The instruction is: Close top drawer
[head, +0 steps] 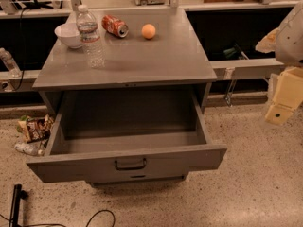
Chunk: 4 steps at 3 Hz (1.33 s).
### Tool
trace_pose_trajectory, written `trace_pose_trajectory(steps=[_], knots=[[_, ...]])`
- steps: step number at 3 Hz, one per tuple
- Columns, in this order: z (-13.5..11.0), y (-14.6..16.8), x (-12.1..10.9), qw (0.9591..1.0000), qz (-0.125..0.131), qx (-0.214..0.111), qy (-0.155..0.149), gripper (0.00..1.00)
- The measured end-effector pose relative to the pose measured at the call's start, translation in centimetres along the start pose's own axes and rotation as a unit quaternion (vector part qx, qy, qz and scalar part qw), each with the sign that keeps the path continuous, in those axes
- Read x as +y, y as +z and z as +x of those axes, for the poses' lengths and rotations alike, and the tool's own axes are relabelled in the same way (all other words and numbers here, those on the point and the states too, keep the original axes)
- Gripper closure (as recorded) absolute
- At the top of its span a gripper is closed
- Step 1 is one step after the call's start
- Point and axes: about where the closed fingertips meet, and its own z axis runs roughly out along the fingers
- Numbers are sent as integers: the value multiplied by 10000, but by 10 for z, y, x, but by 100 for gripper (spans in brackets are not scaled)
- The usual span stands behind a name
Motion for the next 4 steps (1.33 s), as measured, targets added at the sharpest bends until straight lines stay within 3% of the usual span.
trace_pose_trajectory(steps=[1, 2, 3, 4], knots=[[0, 0, 0, 10000, 1, 0, 0, 0], [2, 20, 6, 9997, -32, -236, -19, 16], [6, 105, 32, 9901, -403, -1329, -196, 48], [2, 145, 42, 9788, -513, -1926, -476, 72]])
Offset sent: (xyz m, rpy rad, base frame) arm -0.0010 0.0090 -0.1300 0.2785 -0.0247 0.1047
